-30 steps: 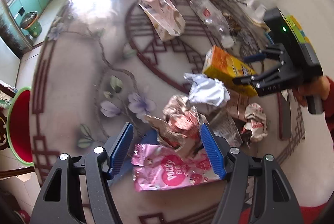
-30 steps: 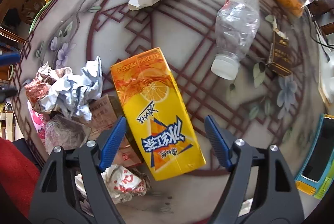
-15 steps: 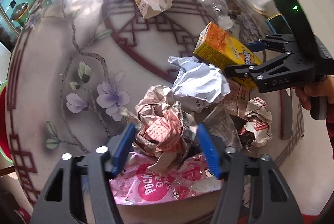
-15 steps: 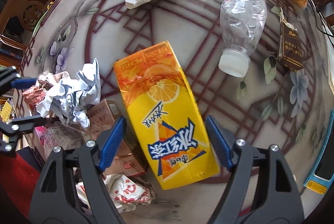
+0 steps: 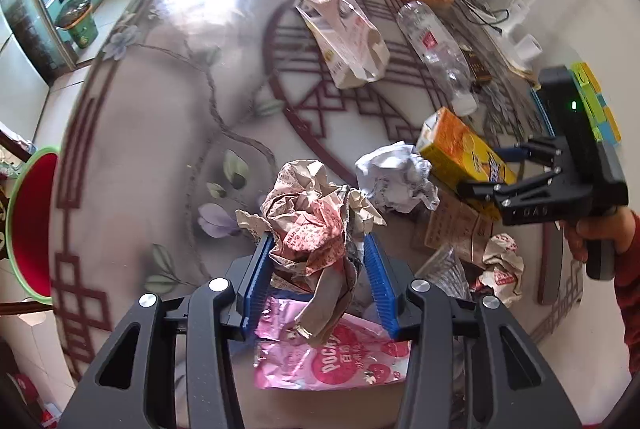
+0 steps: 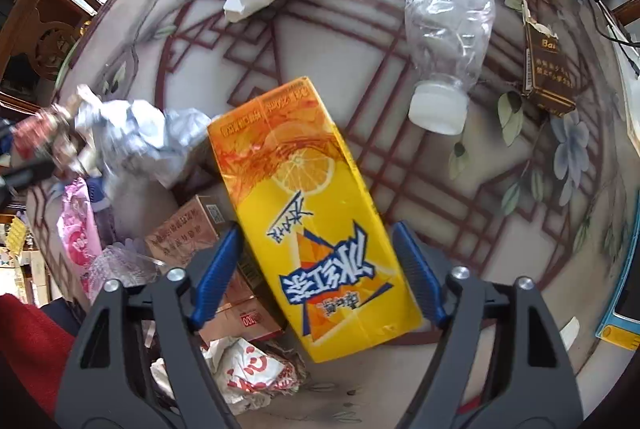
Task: Collect trash
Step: 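Grasp the crumpled brown paper wrapper with the left tool while the right tool grasps the yellow iced tea carton, then lift both held items off the table toward the red bucket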
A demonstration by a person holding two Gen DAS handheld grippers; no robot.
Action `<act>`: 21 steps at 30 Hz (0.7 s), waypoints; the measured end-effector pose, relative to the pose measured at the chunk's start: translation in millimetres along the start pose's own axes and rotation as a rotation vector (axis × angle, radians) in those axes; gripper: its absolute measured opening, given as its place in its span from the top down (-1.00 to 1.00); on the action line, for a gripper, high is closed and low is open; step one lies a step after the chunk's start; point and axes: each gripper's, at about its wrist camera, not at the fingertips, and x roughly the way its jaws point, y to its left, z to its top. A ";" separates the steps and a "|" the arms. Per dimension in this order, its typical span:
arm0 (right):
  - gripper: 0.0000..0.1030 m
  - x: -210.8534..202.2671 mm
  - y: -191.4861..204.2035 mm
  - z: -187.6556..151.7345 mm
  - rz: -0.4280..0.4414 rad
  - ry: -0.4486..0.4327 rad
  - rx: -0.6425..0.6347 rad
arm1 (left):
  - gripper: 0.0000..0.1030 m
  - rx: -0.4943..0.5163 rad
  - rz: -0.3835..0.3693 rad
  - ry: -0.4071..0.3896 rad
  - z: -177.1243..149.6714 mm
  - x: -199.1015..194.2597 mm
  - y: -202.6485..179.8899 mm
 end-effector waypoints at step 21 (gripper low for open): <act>-0.11 -102.8 67.8 7.5 0.027 -0.301 0.219 | 0.17 -0.045 0.103 -0.216 21.6 -65.2 33.3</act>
